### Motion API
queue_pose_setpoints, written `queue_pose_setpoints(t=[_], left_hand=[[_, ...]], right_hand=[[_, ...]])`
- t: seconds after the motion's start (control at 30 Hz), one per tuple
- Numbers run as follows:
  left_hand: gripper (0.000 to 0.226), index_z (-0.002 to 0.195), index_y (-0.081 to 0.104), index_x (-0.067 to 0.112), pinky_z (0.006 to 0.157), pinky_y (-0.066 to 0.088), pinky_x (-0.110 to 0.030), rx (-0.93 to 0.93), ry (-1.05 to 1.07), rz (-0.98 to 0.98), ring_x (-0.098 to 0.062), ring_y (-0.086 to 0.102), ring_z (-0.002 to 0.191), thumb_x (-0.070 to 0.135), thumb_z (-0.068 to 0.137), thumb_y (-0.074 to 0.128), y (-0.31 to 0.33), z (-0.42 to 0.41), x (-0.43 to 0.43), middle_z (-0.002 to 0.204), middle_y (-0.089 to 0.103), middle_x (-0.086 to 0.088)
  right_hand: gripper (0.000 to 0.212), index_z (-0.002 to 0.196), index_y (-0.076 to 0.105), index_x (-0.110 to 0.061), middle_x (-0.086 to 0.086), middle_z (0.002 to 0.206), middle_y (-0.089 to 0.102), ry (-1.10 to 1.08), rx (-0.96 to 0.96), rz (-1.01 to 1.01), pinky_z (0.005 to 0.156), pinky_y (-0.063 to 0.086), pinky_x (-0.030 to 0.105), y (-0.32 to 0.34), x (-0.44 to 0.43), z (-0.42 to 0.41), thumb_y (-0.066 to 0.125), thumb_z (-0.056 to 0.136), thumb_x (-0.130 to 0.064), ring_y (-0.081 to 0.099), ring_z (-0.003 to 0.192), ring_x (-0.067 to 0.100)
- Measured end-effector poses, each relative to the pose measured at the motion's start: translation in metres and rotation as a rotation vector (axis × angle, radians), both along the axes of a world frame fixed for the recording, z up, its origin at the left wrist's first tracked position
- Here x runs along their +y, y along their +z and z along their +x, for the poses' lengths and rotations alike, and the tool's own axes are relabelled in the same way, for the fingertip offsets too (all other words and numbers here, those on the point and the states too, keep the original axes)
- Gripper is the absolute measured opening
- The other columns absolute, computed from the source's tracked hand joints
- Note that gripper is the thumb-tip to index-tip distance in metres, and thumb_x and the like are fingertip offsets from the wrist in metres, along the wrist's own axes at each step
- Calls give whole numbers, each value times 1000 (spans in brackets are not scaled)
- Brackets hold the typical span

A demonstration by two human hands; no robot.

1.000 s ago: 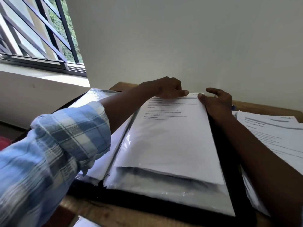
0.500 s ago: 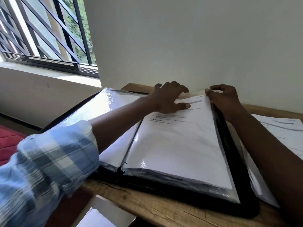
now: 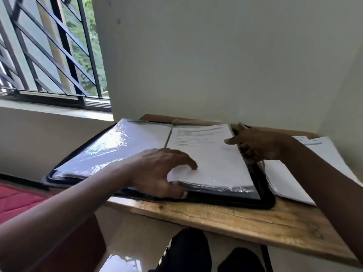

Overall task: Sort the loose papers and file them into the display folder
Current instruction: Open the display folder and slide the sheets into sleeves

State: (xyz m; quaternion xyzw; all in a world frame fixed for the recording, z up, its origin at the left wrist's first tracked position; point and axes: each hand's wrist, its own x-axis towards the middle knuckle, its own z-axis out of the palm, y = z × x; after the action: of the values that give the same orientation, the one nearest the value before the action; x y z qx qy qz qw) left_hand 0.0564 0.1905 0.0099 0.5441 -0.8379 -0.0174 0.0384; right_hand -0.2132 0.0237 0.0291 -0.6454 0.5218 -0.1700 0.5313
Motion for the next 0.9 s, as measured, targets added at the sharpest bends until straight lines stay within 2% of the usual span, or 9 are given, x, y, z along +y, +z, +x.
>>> queue_pose_setpoints(t=[0.13, 0.17, 0.23, 0.3, 0.4, 0.5, 0.63, 0.77, 0.9], left_hand=[[51, 141, 45, 46, 97, 50, -36, -16, 88, -212, -13, 61, 118, 49, 91, 58, -5, -7, 23, 138, 63, 18], [47, 139, 48, 43, 92, 50, -35, 9, 93, -276, -16, 64, 114, 43, 93, 57, -4, -9, 29, 133, 67, 15], [44, 138, 51, 40, 87, 51, -34, 109, 135, -367, -20, 67, 107, 44, 94, 58, -4, -11, 38, 125, 71, 12], [50, 138, 47, 38, 83, 54, -39, 193, 189, -458, -24, 69, 102, 51, 90, 58, -6, -11, 40, 118, 73, 8], [54, 141, 41, 33, 73, 56, -45, 236, 273, -571, -35, 70, 89, 37, 88, 53, -5, -8, 35, 102, 75, -3], [44, 128, 48, 29, 64, 53, -43, 302, 415, -517, -36, 65, 78, 26, 85, 55, -8, -2, 33, 89, 69, -6], [8, 83, 55, 19, 56, 43, -34, 445, 565, -404, -28, 59, 70, 27, 83, 58, -20, 5, 42, 74, 66, -1], [10, 71, 64, 15, 46, 44, -14, 892, 738, -243, -3, 64, 51, 13, 79, 69, -21, 27, 44, 65, 67, -2], [12, 96, 75, 5, 63, 62, -39, 1378, 726, -137, -32, 77, 73, 15, 89, 75, -23, 54, 42, 90, 78, -19]], right_hand=[[26, 114, 69, 3, 19, 104, 73, -118, -227, 13, 75, 61, 35, -2, 28, 4, 69, 89, -1, 69, 89, 28], [20, 105, 71, 6, 24, 108, 68, -174, -343, 6, 75, 60, 37, 2, 37, 7, 68, 86, 4, 65, 94, 33], [19, 73, 67, 3, 25, 91, 63, -309, -547, -44, 58, 61, 32, 14, 52, 17, 61, 87, 15, 66, 79, 33], [27, 69, 57, 4, 22, 69, 62, -349, -712, -60, 42, 54, 26, 29, 66, 36, 53, 89, 21, 67, 53, 27], [21, 98, 58, 6, 26, 79, 63, -331, -772, -127, 42, 54, 27, 54, 79, 77, 54, 87, 24, 67, 43, 27], [64, 144, 42, 4, 37, 114, 56, -317, -841, -150, 46, 57, 33, 62, 77, 109, 58, 85, 22, 69, 47, 33], [39, 130, 53, 9, 30, 105, 63, -281, -935, -96, 48, 59, 34, 60, 98, 127, 64, 93, 5, 69, 53, 29], [20, 113, 58, -16, 20, 114, 73, 3, -751, -113, 82, 57, 40, 45, 115, 130, 59, 102, -33, 71, 90, 34], [21, 118, 67, -14, 9, 108, 73, 128, -352, -364, 72, 49, 29, 5, 108, 140, 66, 98, -22, 64, 87, 18]])
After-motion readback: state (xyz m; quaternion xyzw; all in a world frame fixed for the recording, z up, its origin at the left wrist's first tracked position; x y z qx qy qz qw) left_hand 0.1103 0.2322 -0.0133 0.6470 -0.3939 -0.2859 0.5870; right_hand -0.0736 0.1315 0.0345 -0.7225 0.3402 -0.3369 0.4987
